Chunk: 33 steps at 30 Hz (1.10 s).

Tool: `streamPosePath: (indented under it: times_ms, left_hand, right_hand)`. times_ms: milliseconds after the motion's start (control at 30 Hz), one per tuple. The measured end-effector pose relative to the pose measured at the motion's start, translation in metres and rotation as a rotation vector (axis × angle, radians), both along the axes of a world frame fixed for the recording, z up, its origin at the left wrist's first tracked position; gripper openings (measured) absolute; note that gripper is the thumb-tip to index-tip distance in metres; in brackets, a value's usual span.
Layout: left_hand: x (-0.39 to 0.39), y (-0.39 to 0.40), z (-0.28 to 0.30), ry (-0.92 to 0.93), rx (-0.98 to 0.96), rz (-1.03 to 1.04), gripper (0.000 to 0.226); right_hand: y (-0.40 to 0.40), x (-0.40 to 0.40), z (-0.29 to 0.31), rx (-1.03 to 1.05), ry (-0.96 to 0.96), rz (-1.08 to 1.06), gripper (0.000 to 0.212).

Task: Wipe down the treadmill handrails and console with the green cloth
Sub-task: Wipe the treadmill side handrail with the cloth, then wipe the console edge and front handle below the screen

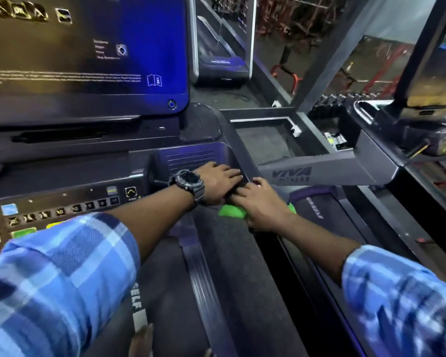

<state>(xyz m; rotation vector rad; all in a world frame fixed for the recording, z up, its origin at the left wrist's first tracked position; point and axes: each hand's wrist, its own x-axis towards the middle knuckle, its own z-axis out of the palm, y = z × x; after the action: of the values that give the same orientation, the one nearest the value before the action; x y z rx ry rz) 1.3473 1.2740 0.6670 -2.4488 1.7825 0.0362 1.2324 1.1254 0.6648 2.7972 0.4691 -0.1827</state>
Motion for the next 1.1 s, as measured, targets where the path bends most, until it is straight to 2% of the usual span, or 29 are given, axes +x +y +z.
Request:
streamPosePath:
  times_ms: [100,167,233,333,400,467,533,600,667,733,800,867,900,967,1033,1100]
  left_hand:
    - [0.017,0.024,-0.002,0.057,-0.010,0.095,0.052]
    - [0.023,0.037,-0.002,0.046,-0.005,0.123,0.046]
    - [0.027,0.044,0.004,0.004,0.013,0.126,0.051]
    - [0.032,0.052,0.018,-0.025,0.084,0.188,0.066]
    - [0.037,0.064,0.025,-0.045,0.160,0.207,0.069]
    - [0.043,0.083,0.029,-0.046,0.244,0.204,0.073]
    - [0.051,0.102,0.028,-0.002,0.257,0.195,0.078]
    - [0.056,0.116,0.022,0.041,0.182,0.143,0.085]
    - [0.057,0.121,0.013,0.048,0.076,0.086,0.091]
    - [0.056,0.123,0.009,0.072,-0.010,0.117,0.093]
    - [0.056,0.122,0.009,0.161,-0.084,0.190,0.094]
    - [0.055,0.122,0.012,0.238,-0.174,0.217,0.096]
    - [0.054,0.122,0.013,0.259,-0.228,0.214,0.096]
    - [0.052,0.123,0.015,0.254,-0.309,0.208,0.097]
    - [0.049,0.125,0.018,0.209,-0.337,0.211,0.098]
    - [0.049,0.125,0.021,0.120,-0.309,0.217,0.100]
  right_hand:
    - [-0.005,-0.003,-0.006,0.295,-0.191,-0.125,0.064]
    - [-0.006,0.002,-0.011,0.544,-0.336,-0.335,0.065]
    - [-0.004,0.021,-0.008,0.679,-0.438,-0.558,0.059]
    - [0.029,0.057,-0.003,0.852,-0.444,-0.670,0.043]
    - [0.068,0.076,-0.001,0.998,-0.351,-0.762,0.042]
    - [0.108,0.083,-0.006,0.965,-0.310,-0.813,0.043]
    - [0.136,0.069,-0.009,0.932,-0.407,-0.708,0.044]
    - [0.132,0.047,-0.026,0.857,-0.449,-0.388,0.049]
    - [0.097,0.031,-0.047,0.643,-0.404,-0.117,0.059]
    - [0.068,0.029,-0.054,0.538,-0.413,-0.167,0.063]
    - [0.070,0.045,-0.038,0.518,-0.438,-0.500,0.061]
    - [0.089,0.079,-0.013,0.531,-0.266,-0.802,0.070]
    - [0.097,0.094,-0.005,0.544,-0.108,-0.829,0.076]
    - [0.105,0.114,0.004,0.543,0.167,-0.706,0.083]
    - [0.100,0.123,0.014,0.597,0.334,-0.604,0.077]
    - [0.088,0.127,0.020,0.823,0.553,-0.550,0.062]
